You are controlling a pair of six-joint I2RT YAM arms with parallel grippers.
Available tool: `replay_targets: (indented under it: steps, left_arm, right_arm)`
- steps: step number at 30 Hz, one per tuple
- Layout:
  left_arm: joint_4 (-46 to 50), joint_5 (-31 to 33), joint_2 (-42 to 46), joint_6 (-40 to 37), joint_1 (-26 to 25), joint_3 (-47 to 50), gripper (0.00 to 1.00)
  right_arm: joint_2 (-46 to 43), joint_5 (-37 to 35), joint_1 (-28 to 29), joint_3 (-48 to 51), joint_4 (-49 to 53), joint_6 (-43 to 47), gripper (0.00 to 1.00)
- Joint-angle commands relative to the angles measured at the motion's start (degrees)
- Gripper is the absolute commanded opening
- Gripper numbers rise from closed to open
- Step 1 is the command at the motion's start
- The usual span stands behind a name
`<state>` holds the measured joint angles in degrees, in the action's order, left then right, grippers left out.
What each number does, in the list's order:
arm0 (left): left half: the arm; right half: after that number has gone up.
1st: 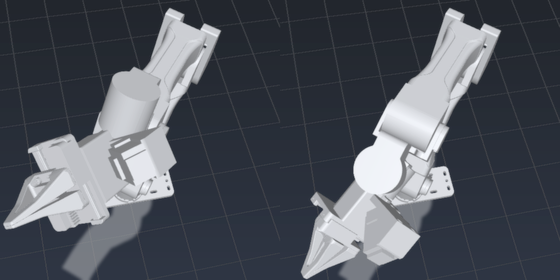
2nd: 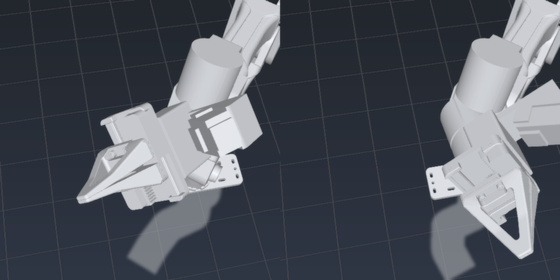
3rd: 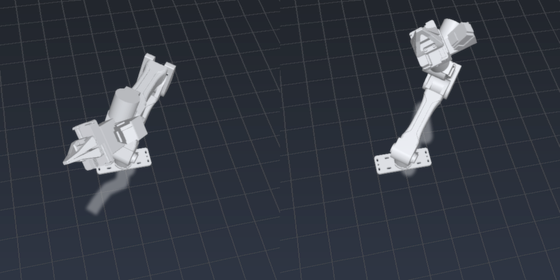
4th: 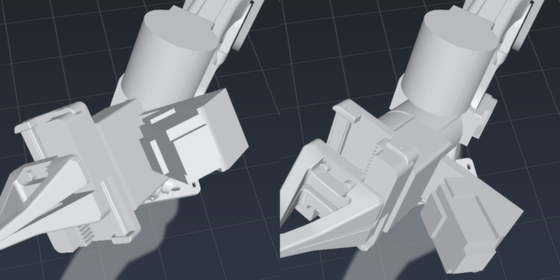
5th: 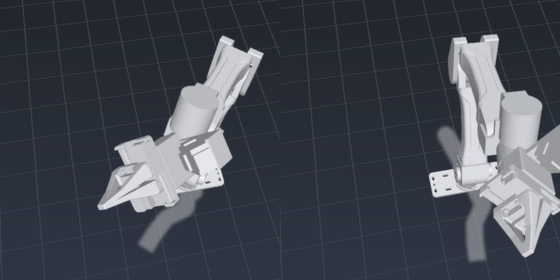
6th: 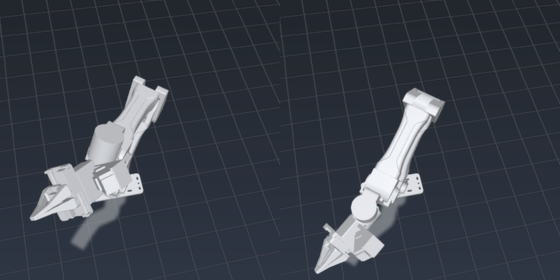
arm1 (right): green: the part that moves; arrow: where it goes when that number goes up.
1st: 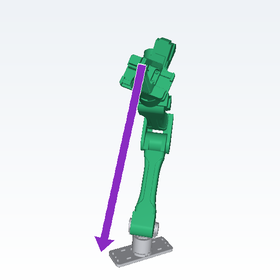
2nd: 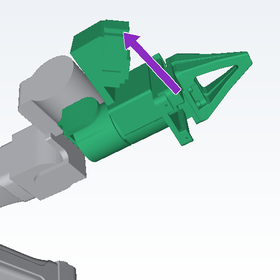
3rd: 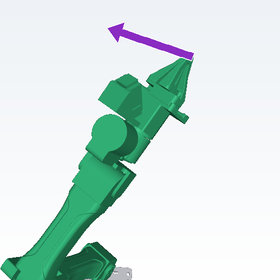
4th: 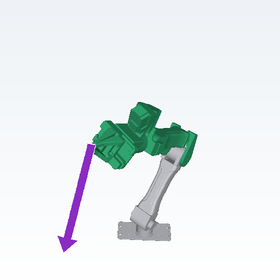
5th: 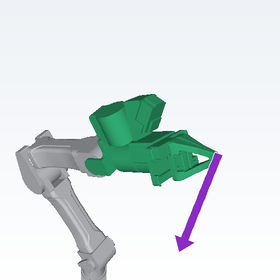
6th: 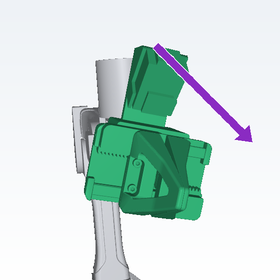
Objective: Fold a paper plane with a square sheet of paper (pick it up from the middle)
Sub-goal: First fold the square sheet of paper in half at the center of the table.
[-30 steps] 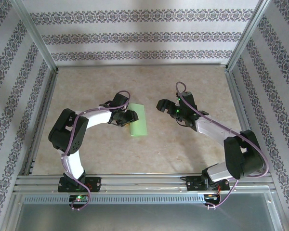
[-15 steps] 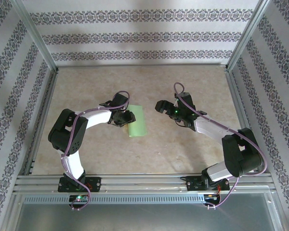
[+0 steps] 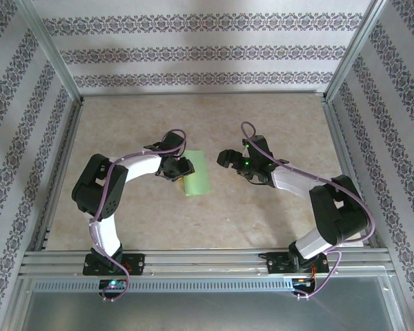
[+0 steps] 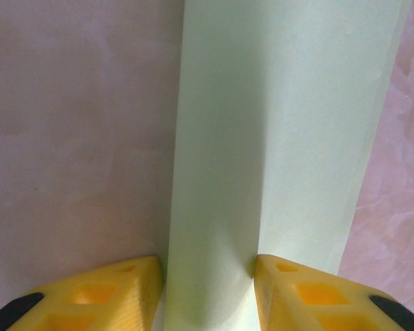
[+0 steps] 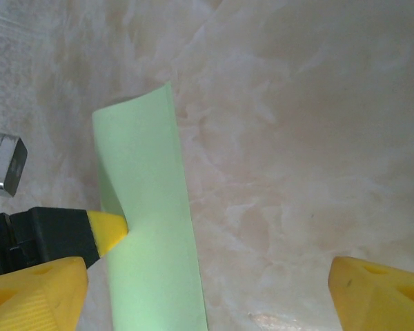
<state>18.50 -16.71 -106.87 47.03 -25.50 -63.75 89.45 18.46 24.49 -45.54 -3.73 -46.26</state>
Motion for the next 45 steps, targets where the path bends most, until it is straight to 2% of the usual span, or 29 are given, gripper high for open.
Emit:
replay_targets:
  steps: [1, 28, 33, 40, 45]
  left_arm:
    - [6.31, 3.60, -5.03, 0.42, -0.43, 1.26, 0.43]
    - [8.91, 3.24, -11.60, 1.19, -1.25, 0.25, 0.49]
    - [8.93, 3.26, -12.26, 1.01, -1.24, 0.26, 0.49]
    - [9.27, 2.67, -13.08, -0.61, -1.52, -0.40, 0.49]
    - [9.45, 2.39, -13.49, -1.44, -1.63, -0.69, 0.49]
  right_arm:
    - [1.50, 2.17, 0.90, -1.98, -1.28, -0.45, 0.90]
    - [9.92, 7.21, 5.52, -7.93, -1.20, -0.65, 0.86]
    - [12.07, 8.51, 6.23, -9.67, -0.85, -0.76, 0.77]
    - [15.77, 9.73, 6.53, -13.13, 0.97, -0.58, 0.58]
    - [17.49, 9.84, 6.53, -14.99, 1.96, -0.33, 0.51]
